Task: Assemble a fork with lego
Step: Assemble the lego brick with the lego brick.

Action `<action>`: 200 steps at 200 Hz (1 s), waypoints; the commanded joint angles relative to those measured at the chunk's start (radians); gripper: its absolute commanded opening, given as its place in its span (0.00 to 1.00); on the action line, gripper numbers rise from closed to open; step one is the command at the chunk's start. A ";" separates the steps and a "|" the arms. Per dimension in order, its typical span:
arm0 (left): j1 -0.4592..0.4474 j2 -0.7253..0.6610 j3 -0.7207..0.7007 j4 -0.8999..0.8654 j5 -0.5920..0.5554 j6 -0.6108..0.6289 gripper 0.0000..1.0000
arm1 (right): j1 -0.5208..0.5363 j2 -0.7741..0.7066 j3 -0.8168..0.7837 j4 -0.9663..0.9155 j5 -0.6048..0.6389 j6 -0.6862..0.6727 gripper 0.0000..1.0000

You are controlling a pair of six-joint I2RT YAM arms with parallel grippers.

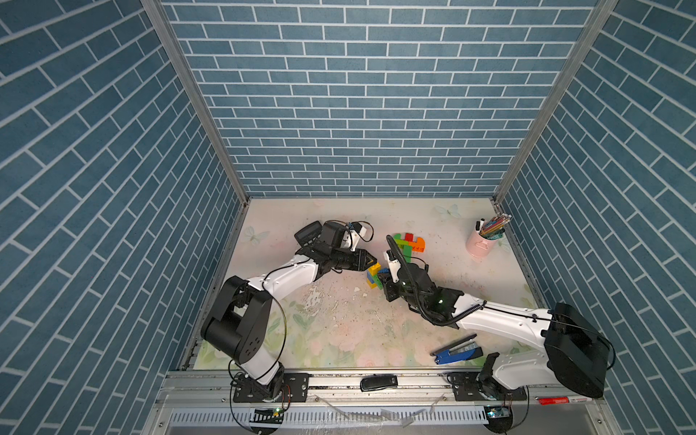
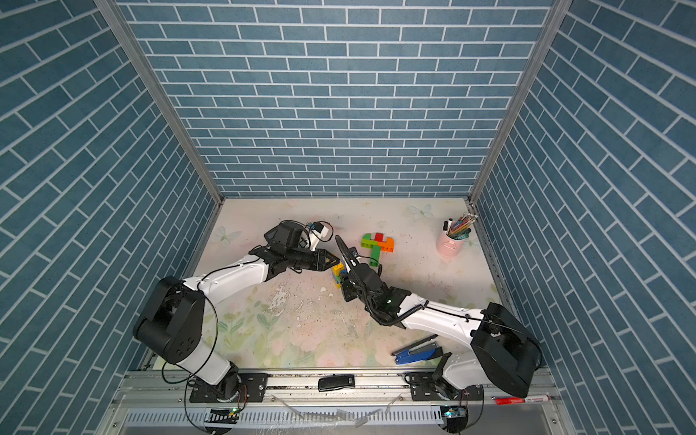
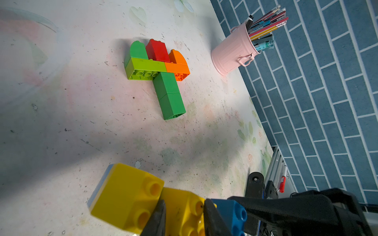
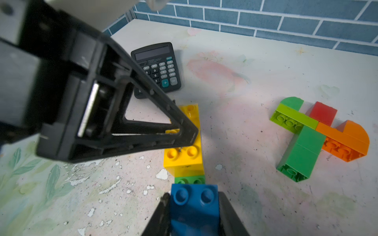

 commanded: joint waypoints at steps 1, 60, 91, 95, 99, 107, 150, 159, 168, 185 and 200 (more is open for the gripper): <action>-0.002 0.019 0.016 -0.051 -0.014 0.010 0.34 | 0.005 -0.021 -0.032 0.036 -0.012 -0.027 0.21; -0.003 0.019 0.011 -0.053 -0.014 0.009 0.34 | 0.003 0.000 -0.039 0.036 -0.040 -0.025 0.20; -0.003 0.016 0.013 -0.058 -0.015 0.010 0.34 | 0.006 -0.006 -0.048 0.040 -0.043 -0.030 0.20; -0.002 0.016 0.014 -0.059 -0.015 0.009 0.34 | 0.007 -0.007 -0.049 0.040 -0.043 -0.030 0.20; -0.003 0.015 0.015 -0.060 -0.015 0.008 0.34 | 0.008 -0.008 -0.050 0.042 -0.043 -0.030 0.20; -0.002 0.014 0.016 -0.062 -0.015 0.011 0.34 | 0.008 -0.007 -0.053 0.044 -0.041 -0.031 0.20; -0.002 0.019 0.017 -0.063 -0.018 0.009 0.34 | 0.019 0.000 -0.059 0.052 -0.019 -0.031 0.20; -0.003 0.019 0.016 -0.063 -0.018 0.010 0.34 | 0.021 0.005 -0.062 0.057 -0.009 -0.028 0.20; -0.002 0.018 0.016 -0.063 -0.018 0.009 0.34 | 0.023 0.009 -0.067 0.064 0.005 -0.025 0.20; -0.002 0.018 0.016 -0.065 -0.018 0.010 0.34 | 0.024 0.012 -0.079 0.077 0.029 -0.024 0.20; -0.002 0.019 0.016 -0.065 -0.018 0.009 0.34 | 0.023 0.012 -0.093 0.098 0.038 -0.022 0.20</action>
